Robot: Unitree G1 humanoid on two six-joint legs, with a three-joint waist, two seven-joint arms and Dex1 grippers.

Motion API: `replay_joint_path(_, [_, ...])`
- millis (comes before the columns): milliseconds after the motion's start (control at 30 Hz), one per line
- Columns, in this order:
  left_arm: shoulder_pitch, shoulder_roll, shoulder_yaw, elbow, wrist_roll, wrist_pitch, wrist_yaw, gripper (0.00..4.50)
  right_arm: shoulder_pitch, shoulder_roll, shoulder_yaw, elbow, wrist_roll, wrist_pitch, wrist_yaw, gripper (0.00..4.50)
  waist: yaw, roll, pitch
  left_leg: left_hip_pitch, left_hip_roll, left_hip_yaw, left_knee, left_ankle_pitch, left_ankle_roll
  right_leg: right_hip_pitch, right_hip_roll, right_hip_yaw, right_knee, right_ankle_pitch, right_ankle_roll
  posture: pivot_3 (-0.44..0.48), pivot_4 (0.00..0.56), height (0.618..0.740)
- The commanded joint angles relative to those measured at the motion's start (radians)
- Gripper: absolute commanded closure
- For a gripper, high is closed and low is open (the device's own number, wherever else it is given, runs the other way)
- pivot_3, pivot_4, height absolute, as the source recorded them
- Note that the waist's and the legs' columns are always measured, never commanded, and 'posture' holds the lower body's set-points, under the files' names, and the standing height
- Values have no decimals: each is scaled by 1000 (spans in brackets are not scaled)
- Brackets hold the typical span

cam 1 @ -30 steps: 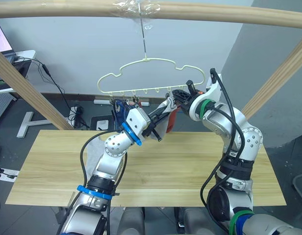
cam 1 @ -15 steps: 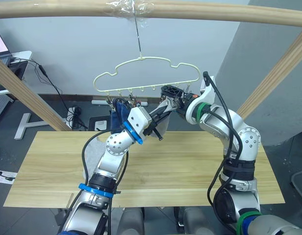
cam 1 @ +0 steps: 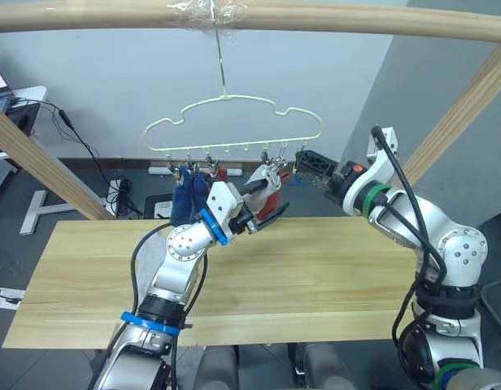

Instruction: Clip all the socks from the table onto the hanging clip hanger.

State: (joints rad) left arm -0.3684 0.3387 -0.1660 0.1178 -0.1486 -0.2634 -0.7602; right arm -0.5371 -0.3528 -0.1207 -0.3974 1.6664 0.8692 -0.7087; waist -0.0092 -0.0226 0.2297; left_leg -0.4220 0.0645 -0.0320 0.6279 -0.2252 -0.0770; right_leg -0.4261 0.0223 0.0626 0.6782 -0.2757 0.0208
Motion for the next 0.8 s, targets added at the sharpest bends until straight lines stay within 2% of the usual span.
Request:
replay_joint_path(33, [33, 34, 38, -82, -59, 73, -23, 99, 17, -44, 27, -86, -134, -15, 76, 0, 1, 0, 0, 0, 0, 0, 0, 0, 0, 0, 0, 0, 0, 0, 0, 107, 224, 740])
replay_joint_path(233, [102, 96, 86, -176, -141, 236, -49, 99, 55, -21, 130, -136, -401, -59, 155, 0, 2, 0, 0, 1, 0, 0, 0, 0, 0, 0, 0, 0, 0, 0, 0, 122, 214, 740])
replay_joint_path(333, [101, 106, 133, -209, -219, 386, -20, 99, 53, -74, 219, -170, -631, -73, 223, 0, 5, 0, 0, 0, 0, 0, 0, 0, 0, 0, 0, 0, 0, 0, 0, 126, 206, 740])
replay_joint_path(500, [116, 142, 175, -238, -272, 479, -49, 99, 66, -124, 316, -192, -917, -108, 317, 0, 8, 0, 0, 1, 0, 0, 1, 0, 0, 0, 0, 0, 0, 0, 0, 128, 205, 740])
replay_joint_path(600, [155, 211, 221, -251, -286, 474, -110, 0, 82, -65, 373, -177, -1085, -173, 308, 574, 7, -1, 0, 1, 0, 0, 0, 0, 0, 0, 0, 0, 0, 0, 0, 145, 203, 740])
replay_joint_path(667, [170, 231, 236, -247, -287, 456, -128, 0, 83, -18, 393, -160, -1154, -188, 308, 1174, 6, -1, 0, 1, 0, 1, 0, 0, 0, -1, 0, 1, 0, 0, 0, 157, 209, 740])
replay_joint_path(800, [177, 226, 244, -241, -282, 431, -136, 0, 72, 72, 398, -120, -1253, -200, 336, 1174, 13, -1, 0, 0, 0, 2, 0, 0, 0, -3, 0, 1, 1, 0, 0, 157, 215, 740])
